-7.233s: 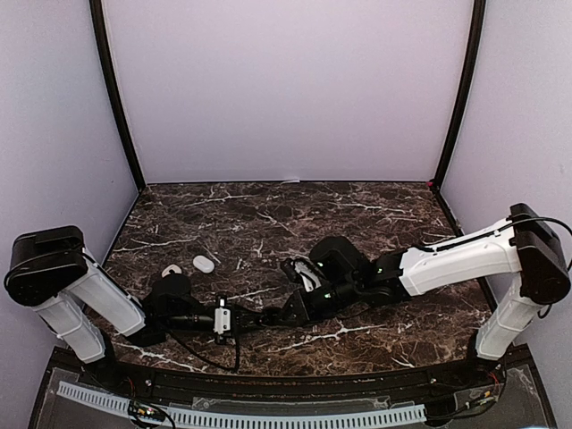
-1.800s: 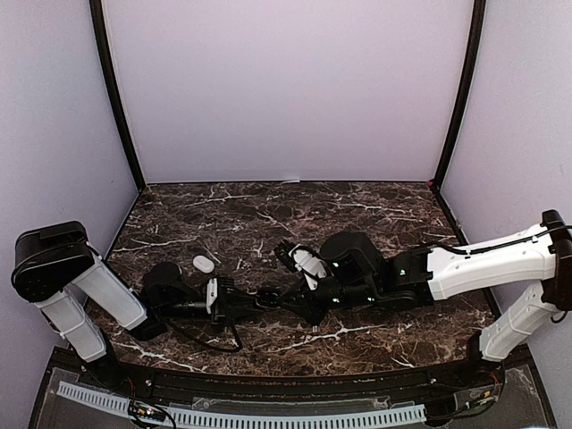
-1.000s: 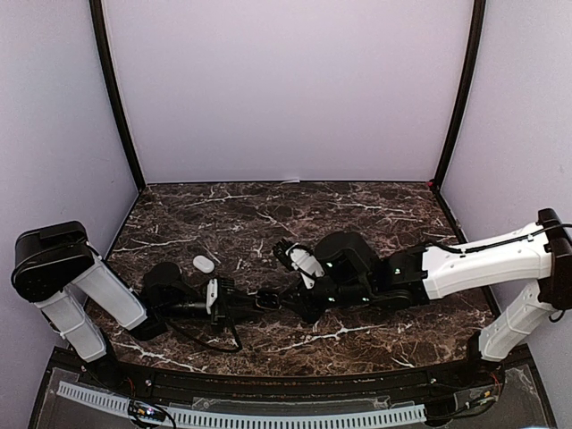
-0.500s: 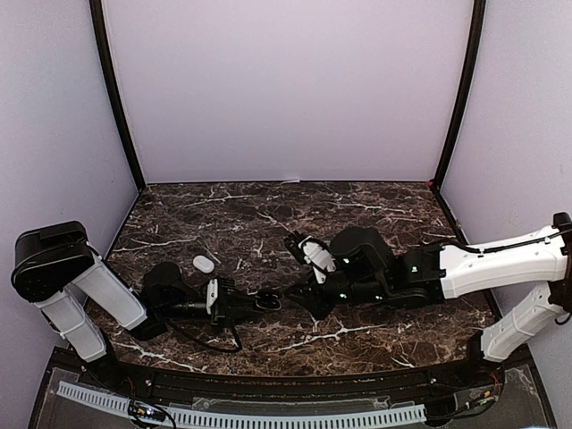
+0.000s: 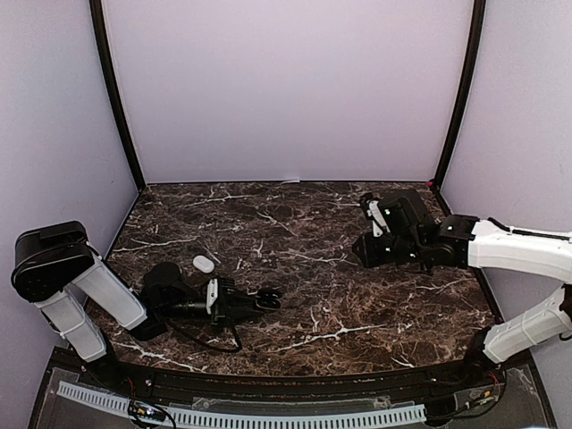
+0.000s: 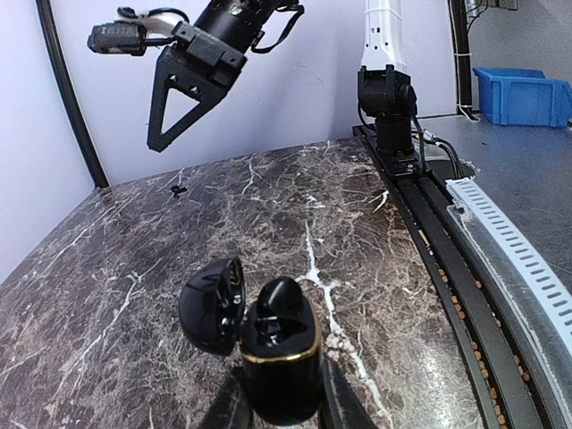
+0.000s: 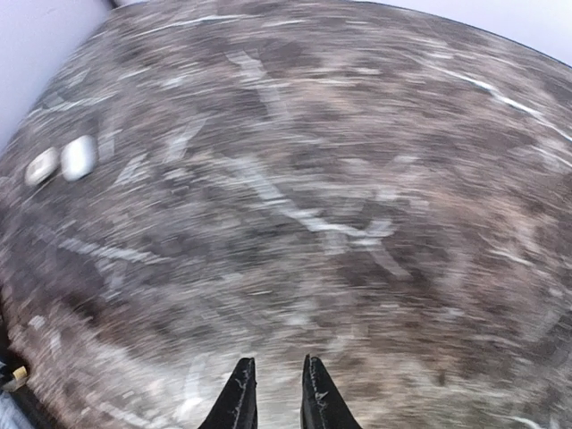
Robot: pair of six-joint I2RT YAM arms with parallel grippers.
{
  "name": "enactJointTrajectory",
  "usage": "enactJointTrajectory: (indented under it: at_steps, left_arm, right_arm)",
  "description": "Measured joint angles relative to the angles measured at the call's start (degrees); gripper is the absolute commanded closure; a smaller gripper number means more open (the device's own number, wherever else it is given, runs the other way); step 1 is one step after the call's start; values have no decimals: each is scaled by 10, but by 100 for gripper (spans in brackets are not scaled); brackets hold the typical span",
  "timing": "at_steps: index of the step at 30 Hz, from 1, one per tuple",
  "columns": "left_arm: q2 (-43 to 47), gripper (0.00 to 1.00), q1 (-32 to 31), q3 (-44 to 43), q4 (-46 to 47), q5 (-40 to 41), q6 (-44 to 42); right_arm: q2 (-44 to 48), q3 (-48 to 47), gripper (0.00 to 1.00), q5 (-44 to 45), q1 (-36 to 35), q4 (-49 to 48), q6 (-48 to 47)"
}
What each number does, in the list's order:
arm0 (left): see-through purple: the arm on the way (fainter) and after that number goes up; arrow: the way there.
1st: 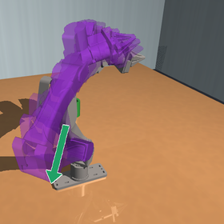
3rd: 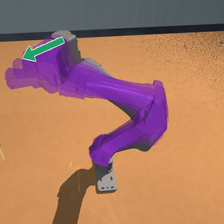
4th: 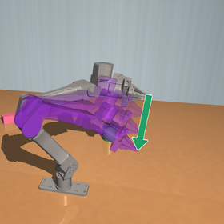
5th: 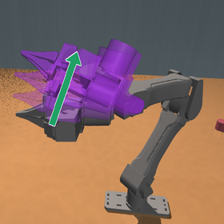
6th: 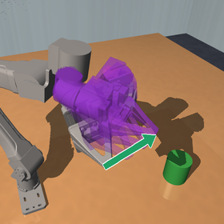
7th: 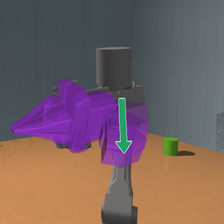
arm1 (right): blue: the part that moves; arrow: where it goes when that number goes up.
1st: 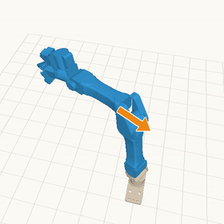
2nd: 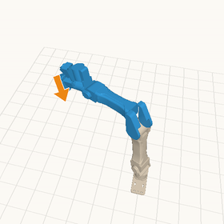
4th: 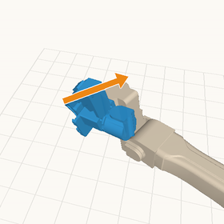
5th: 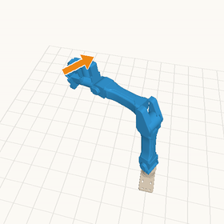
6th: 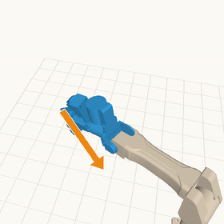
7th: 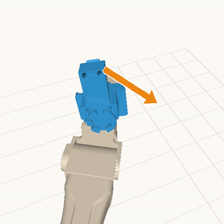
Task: Insert the wireless bluetooth earbuds into the charging case
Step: Adjust the right earbud in the right side groove of the charging case, then pick up the left earbud from the center of the board.
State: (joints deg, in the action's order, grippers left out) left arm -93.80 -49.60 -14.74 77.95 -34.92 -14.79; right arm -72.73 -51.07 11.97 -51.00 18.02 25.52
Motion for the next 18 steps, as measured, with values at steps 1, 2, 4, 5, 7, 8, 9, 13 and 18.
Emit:
enactJointTrajectory:
  at_steps: [1, 2, 4, 5, 7, 8, 9, 13, 18]
  left_arm:
    - [0, 100, 0, 0, 0, 0, 0]
    - [0, 100, 0, 0, 0, 0, 0]
    - [0, 100, 0, 0, 0, 0, 0]
    - [0, 100, 0, 0, 0, 0, 0]
    - [0, 100, 0, 0, 0, 0, 0]
    - [0, 100, 0, 0, 0, 0, 0]
    - [0, 100, 0, 0, 0, 0, 0]
    - [0, 100, 0, 0, 0, 0, 0]
    - [0, 100, 0, 0, 0, 0, 0]
  right_arm:
    - [4, 0, 75, 10, 25, 14, 5]
    - [8, 1, 72, 17, 49, 26, 10]
    - [15, 7, 68, 26, 94, 39, 19]
    - [21, 14, 67, 30, 120, 44, 23]
    - [30, 30, 67, 31, 166, 47, 33]
    - [34, 39, 67, 30, 188, 47, 38]
    - [36, 47, 66, 29, 209, 48, 42]
    - [27, 61, 57, 26, 282, 50, 62]
    - [-15, 61, 60, 27, 336, 48, 78]
